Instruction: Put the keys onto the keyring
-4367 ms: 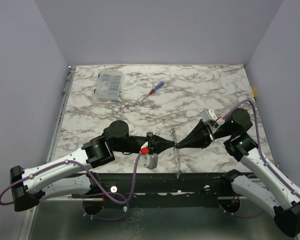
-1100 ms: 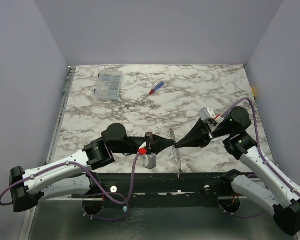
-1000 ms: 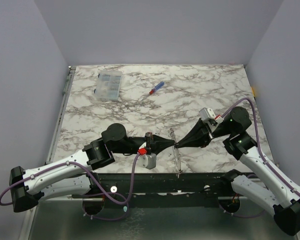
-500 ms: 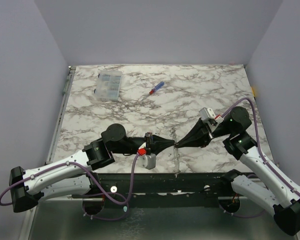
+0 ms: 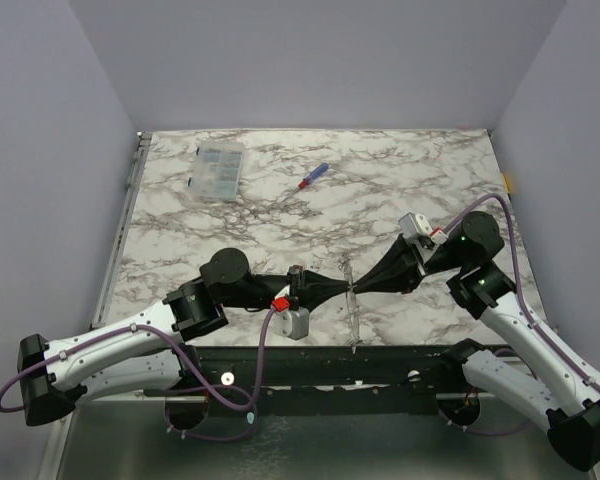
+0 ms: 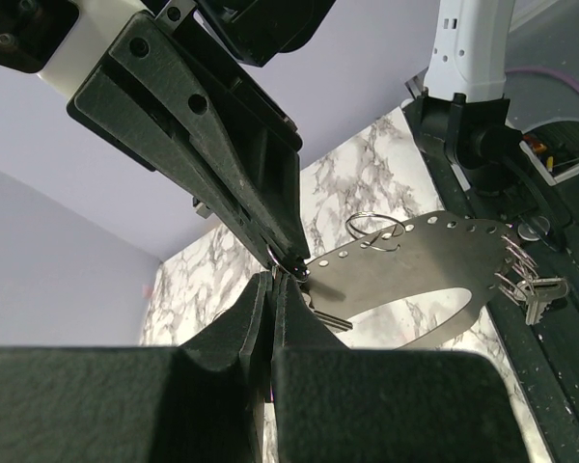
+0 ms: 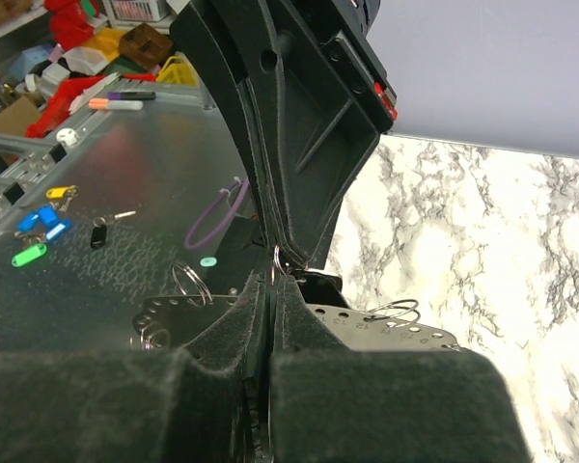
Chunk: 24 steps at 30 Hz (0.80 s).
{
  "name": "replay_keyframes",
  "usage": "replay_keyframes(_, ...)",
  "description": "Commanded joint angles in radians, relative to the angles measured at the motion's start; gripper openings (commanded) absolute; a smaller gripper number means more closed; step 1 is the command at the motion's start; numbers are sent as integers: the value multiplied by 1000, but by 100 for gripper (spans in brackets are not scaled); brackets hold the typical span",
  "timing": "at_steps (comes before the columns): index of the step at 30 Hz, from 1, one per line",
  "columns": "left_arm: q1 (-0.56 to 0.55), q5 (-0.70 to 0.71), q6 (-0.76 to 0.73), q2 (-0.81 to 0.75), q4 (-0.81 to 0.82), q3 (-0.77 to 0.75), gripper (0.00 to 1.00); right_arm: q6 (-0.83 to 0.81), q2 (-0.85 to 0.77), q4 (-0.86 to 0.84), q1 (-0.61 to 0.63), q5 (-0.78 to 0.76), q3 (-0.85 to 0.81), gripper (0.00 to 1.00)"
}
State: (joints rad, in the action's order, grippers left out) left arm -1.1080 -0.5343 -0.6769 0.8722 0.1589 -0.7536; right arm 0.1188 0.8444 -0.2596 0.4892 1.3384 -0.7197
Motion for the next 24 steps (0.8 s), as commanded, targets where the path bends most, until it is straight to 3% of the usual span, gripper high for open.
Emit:
replay_keyframes(1,-3,-47,14,-13,2,14,0,-11,4,12,-1,-34,-44,1)
replay_keyframes(24,-3,-33,0,-25,-2,34,0,26,17,15,-1,-19,-66,1)
